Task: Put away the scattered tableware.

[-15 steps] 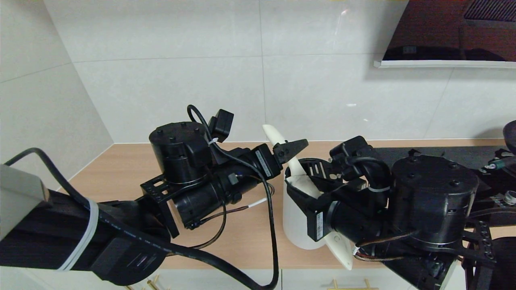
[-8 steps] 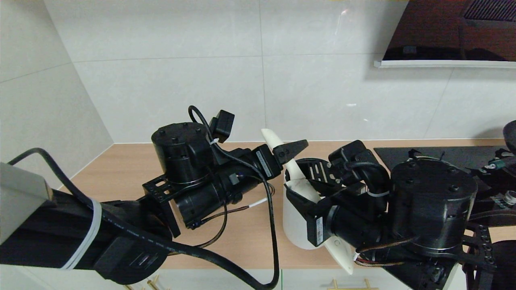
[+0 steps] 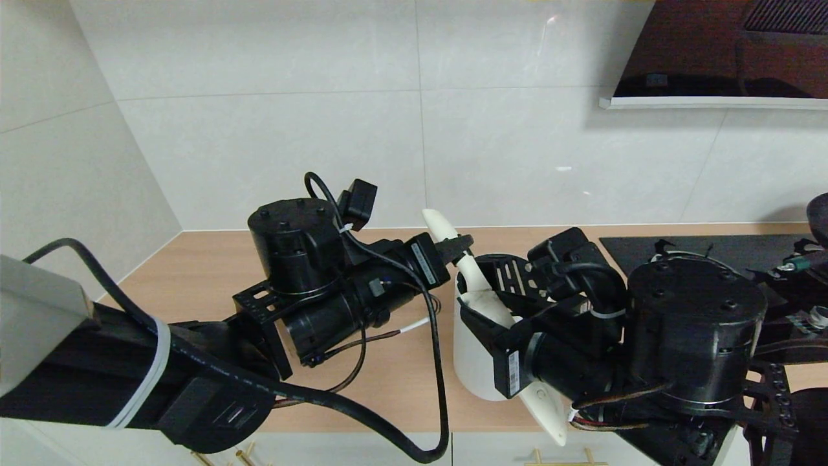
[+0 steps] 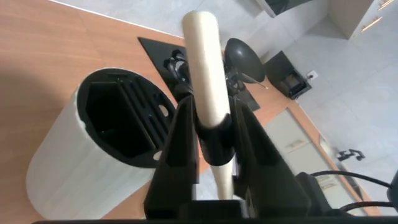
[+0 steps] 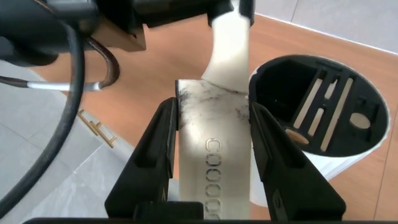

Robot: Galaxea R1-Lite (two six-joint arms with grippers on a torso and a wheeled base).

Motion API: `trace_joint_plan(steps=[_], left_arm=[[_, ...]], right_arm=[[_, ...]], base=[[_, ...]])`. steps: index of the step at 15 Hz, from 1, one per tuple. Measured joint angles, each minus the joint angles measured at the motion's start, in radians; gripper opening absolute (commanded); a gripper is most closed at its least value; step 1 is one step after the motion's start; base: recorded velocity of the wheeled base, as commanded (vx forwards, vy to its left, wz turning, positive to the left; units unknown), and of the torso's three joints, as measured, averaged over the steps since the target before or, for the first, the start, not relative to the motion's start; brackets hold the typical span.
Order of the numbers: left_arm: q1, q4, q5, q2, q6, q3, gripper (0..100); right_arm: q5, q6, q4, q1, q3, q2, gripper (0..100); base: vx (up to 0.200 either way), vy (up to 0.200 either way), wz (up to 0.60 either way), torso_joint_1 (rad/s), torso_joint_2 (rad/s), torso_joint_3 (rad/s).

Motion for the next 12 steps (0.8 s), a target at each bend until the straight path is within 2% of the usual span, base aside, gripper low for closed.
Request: trace_joint_plan(steps=[7,8,12], left_arm=[[0.002,-0.002,0.001,0.000,-0.001,0.000,0],[0.002,-0.001,0.001,0.000,-0.001,0.000,0],[0.002,0.001,0.001,-0.001,0.000,0.000,0]], right_arm=[[-0.004,0.000,0.000,-0.002,-0.007,-0.002,0],[-0.007,0.000,0.000,-0.003,-0.008,-0.002,100],[-0.014,0.001,-0.004,-0.003,-0.010,-0.002,100]], base=[[0.000,0.000,0.00,0.000,0.00,0.000],[0.000,0.000,0.00,0.000,0.00,0.000],[0.000,0.000,0.00,0.000,0.00,0.000]])
